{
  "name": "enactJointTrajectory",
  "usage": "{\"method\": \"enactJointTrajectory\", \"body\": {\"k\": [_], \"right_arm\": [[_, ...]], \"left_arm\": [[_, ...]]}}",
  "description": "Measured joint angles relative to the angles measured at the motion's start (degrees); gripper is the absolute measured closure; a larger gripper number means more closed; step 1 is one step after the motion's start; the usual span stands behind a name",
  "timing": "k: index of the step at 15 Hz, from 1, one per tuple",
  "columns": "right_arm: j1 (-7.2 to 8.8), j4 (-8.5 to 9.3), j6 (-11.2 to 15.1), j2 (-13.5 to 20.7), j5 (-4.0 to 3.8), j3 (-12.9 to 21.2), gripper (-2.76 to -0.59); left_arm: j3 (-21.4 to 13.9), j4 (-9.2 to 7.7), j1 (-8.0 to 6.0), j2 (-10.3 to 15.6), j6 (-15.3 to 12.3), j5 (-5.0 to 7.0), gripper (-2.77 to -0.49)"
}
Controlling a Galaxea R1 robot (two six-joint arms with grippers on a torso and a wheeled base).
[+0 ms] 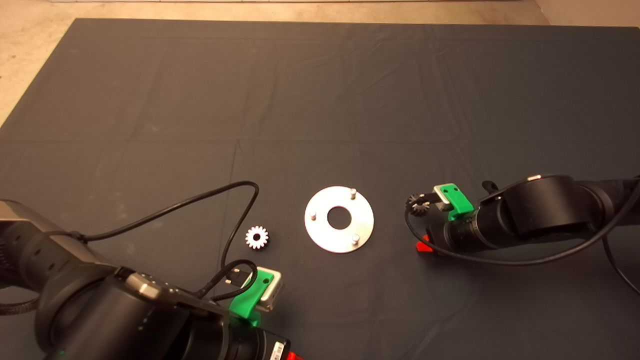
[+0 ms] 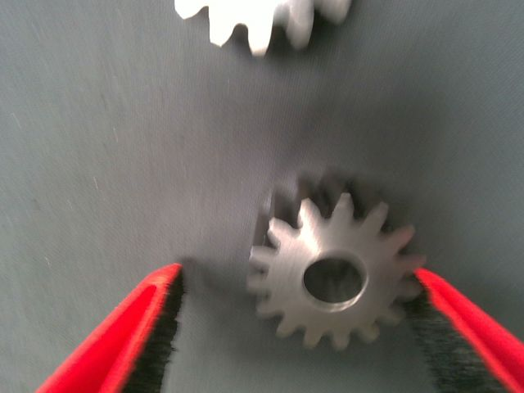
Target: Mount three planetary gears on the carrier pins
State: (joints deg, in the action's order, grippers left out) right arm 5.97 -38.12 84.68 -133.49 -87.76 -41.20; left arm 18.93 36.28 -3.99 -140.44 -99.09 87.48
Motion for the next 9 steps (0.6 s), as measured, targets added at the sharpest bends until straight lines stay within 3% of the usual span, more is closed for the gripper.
{"method": "enactJointTrajectory", "body": {"k": [4,9], "right_arm": [[-0.09,0.00,0.0,0.0,0.00,0.0,-1.68],[-0.07,-0.02,-0.4,0.0,0.02,0.0,-1.67]], "left_arm": [[0.0,0.01,0.00,0.3,0.0,-0.02,-2.34],[0.0,0.01,0.00,0.4,0.0,0.00,-2.34]]}}
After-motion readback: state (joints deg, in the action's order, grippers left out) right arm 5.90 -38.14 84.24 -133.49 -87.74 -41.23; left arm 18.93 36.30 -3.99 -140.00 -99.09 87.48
